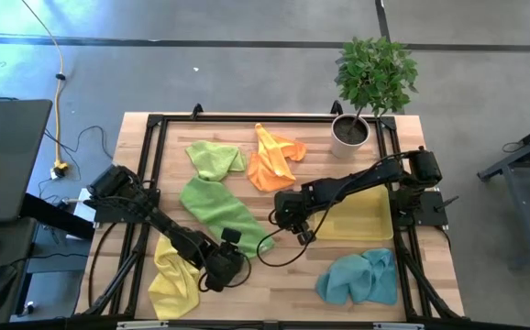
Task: Fold microfiber towels
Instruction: Fold the bottom green microfiber cloth
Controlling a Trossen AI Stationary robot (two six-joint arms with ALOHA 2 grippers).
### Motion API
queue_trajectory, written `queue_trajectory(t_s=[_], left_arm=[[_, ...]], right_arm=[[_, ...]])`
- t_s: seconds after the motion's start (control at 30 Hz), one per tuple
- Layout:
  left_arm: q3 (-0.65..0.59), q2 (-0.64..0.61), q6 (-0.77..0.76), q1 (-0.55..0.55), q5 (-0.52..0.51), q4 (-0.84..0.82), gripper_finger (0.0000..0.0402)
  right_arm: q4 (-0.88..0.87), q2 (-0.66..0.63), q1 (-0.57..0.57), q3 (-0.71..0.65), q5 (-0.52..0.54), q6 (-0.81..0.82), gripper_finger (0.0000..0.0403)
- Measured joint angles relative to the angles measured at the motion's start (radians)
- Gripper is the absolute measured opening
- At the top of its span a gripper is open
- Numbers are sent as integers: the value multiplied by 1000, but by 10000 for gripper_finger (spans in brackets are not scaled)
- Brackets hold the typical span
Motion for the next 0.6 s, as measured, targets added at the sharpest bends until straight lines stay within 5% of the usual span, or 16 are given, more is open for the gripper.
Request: queue_trajectory(t_s=[0.3,0.6], left_arm=[[0,13,-150,24,37,71,9],[-1,-54,-375,105,22,62,4]], right_arm=[[11,0,0,0,-1,1,133],[98,0,0,0,-50,-2,133]])
